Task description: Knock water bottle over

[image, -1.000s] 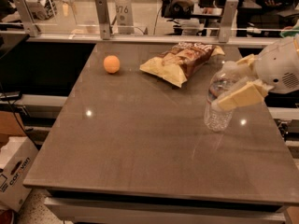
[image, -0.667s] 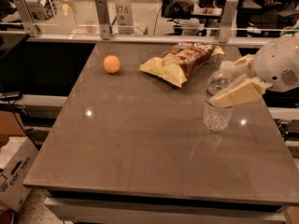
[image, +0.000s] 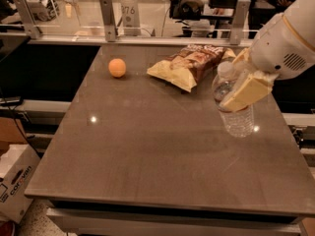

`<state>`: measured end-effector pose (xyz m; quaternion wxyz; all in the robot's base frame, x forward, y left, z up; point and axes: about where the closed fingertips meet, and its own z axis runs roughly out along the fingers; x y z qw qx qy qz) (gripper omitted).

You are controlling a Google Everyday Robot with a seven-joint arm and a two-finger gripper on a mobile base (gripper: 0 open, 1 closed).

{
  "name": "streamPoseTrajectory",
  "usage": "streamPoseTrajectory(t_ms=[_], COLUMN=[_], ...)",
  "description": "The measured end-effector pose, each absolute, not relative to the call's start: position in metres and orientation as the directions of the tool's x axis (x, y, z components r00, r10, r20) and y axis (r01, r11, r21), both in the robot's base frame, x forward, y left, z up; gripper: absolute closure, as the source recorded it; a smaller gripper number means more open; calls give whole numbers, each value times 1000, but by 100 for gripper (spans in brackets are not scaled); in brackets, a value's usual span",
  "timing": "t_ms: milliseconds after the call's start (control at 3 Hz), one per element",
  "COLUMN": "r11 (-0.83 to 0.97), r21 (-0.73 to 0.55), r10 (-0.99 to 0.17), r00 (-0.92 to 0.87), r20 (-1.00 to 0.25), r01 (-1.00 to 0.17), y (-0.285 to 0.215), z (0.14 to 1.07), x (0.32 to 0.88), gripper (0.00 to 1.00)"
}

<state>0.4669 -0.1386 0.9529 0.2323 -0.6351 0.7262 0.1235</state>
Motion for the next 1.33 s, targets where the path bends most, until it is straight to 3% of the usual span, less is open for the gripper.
streamPoseTrajectory(t_ms=[667,1333], r11=[-171,-360], r21=[-230,-214], r10=[-975,-932], r00=[198,340], r20=[-99,123], r01=[-958,-908], y=[-129,-135], z=[943,910], x=[438,442], gripper=[100,100])
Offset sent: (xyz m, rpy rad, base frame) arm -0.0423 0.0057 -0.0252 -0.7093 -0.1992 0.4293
